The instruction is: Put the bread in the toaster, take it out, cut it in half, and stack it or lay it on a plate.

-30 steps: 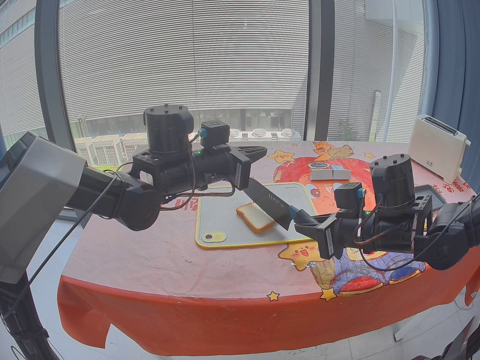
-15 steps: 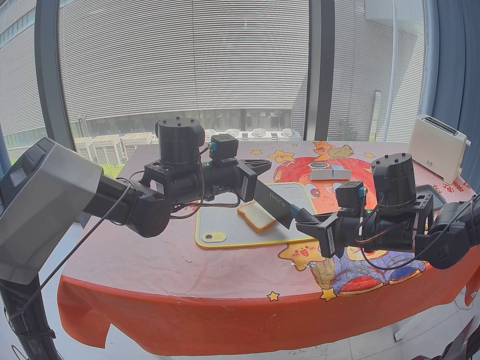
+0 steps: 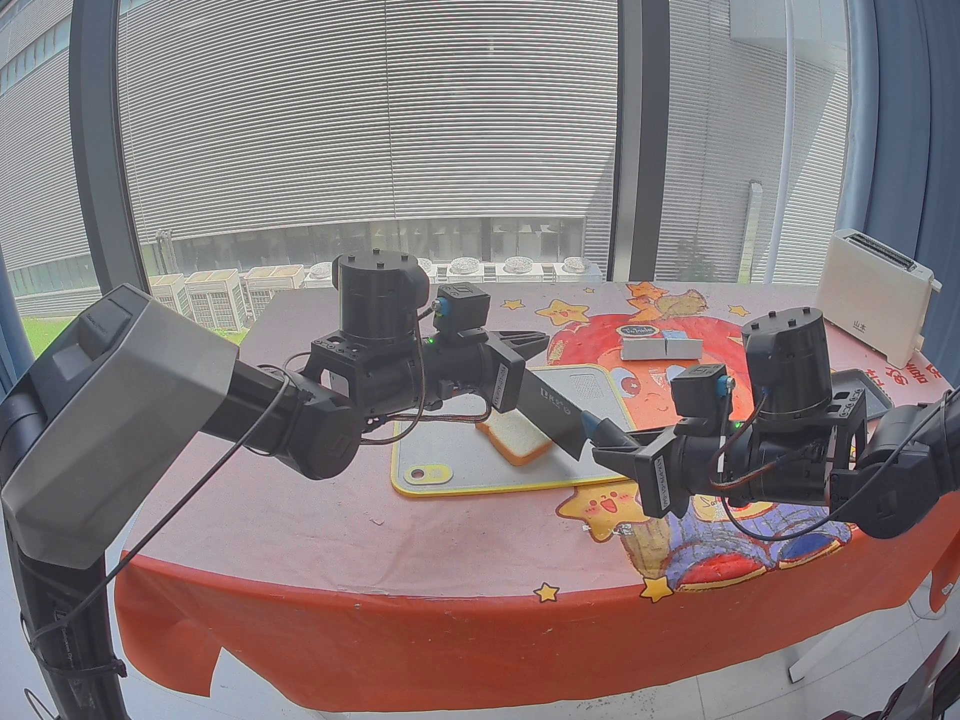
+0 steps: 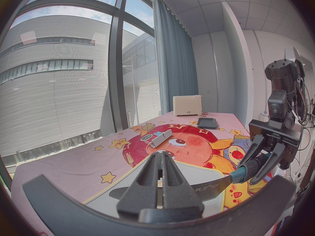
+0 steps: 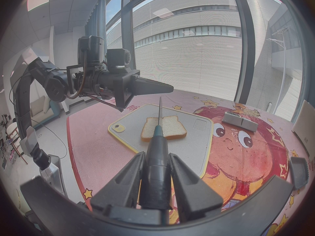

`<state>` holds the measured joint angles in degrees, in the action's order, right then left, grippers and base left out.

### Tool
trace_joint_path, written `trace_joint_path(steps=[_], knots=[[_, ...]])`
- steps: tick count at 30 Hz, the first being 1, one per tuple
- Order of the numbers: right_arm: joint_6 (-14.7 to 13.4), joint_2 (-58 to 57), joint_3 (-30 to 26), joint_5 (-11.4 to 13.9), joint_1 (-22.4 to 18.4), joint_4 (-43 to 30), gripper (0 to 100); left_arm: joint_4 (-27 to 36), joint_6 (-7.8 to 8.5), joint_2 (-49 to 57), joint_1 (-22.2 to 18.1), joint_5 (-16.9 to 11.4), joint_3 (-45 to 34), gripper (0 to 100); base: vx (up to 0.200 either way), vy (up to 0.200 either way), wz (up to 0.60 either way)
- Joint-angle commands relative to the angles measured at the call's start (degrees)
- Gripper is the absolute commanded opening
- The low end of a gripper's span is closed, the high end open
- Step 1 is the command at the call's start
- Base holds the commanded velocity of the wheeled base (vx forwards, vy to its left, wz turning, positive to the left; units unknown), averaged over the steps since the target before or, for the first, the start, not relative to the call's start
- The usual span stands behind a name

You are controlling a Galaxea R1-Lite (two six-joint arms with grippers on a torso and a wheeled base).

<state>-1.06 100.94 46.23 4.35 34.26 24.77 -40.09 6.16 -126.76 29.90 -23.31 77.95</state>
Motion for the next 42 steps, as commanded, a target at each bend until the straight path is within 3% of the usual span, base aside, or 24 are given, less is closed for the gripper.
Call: trace_joint_path(steps=[1, 11, 16, 42], knots=[[0.0, 0.0, 0.0, 0.0, 0.0, -0.1, 0, -0.2, 0.00, -0.3, 0.0, 0.2, -0.2, 0, 0.000, 0.000, 0.00], [-0.1, 0.0, 0.2, 0.0, 0.0, -0.2, 0, -0.2, 0.08, -1.8, 0.0, 0.2, -0.7, 0, 0.000, 0.000, 0.00], [-0.2, 0.0, 0.4, 0.0, 0.0, 0.0, 0, -0.3, 1.05, -2.5, 0.1, 0.3, -1.5, 0, 0.000, 0.000, 0.00], [-0.3, 0.7, 2.0, -0.1, -0.7, -0.7, 0, -0.5, 1.05, -3.0, 0.2, 0.5, -1.5, 0, 0.000, 0.000, 0.00]])
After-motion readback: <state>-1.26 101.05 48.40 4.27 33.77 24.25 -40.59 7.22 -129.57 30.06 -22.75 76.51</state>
